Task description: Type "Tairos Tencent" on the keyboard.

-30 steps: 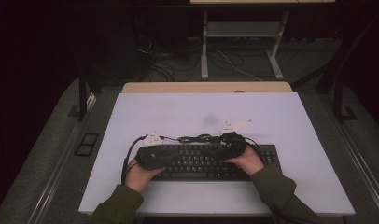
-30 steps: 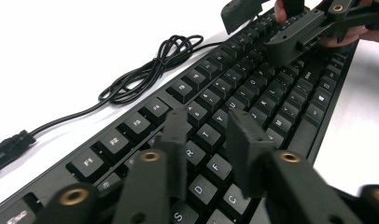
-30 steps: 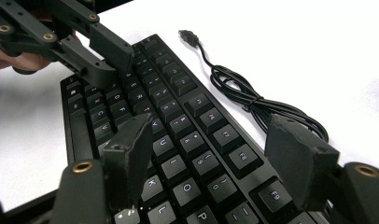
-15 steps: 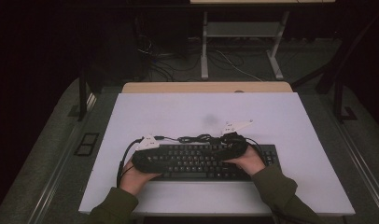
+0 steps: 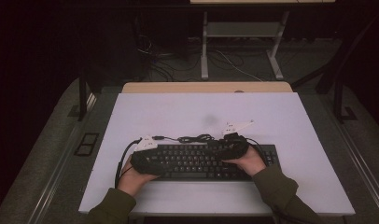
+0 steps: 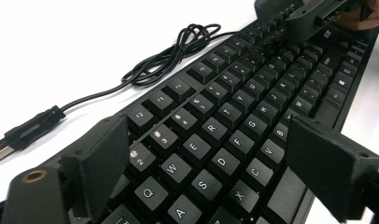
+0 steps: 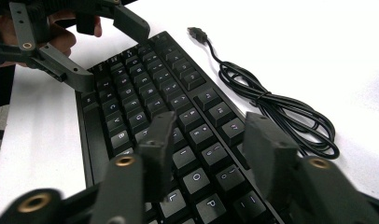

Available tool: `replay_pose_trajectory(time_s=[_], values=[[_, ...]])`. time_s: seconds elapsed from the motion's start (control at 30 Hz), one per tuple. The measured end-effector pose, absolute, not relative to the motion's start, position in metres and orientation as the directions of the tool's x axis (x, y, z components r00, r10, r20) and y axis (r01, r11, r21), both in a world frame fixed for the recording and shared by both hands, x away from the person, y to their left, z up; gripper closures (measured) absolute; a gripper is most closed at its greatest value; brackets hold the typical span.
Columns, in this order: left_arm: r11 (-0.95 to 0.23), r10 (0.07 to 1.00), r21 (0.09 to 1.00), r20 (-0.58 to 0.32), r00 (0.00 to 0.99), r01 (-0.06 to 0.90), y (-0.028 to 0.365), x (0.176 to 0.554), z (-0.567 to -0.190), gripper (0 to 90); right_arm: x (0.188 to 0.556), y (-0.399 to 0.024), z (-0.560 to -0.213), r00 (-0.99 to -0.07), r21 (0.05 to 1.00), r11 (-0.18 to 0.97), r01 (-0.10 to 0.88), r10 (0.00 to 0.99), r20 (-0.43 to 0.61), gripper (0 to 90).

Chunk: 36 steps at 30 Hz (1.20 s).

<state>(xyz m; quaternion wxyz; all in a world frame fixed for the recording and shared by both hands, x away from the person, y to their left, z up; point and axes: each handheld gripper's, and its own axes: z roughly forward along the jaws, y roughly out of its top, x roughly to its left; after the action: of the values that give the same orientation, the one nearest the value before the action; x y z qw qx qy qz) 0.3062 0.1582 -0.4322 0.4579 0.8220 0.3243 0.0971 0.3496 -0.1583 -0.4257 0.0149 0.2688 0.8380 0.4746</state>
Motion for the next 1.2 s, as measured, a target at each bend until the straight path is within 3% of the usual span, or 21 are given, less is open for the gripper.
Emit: replay_pose_trajectory(time_s=[0.43,0.7,1.2], values=[[-0.368,0.626,0.814,-0.139,0.767,0.448,0.157,0.307,-0.433,7.0,0.346,-0.156,-0.427,-0.877,0.787,0.458,0.412,0.434,0.207,89.3],[-0.372,0.627,0.815,-0.133,0.768,0.445,0.156,0.306,-0.433,0.0,0.345,-0.153,-0.429,-0.885,0.771,0.491,0.406,0.423,0.196,89.5],[-0.375,0.630,0.817,-0.123,0.767,0.439,0.156,0.306,-0.432,0.0,0.344,-0.146,-0.436,-0.885,0.736,0.540,0.408,0.432,0.174,89.4]])
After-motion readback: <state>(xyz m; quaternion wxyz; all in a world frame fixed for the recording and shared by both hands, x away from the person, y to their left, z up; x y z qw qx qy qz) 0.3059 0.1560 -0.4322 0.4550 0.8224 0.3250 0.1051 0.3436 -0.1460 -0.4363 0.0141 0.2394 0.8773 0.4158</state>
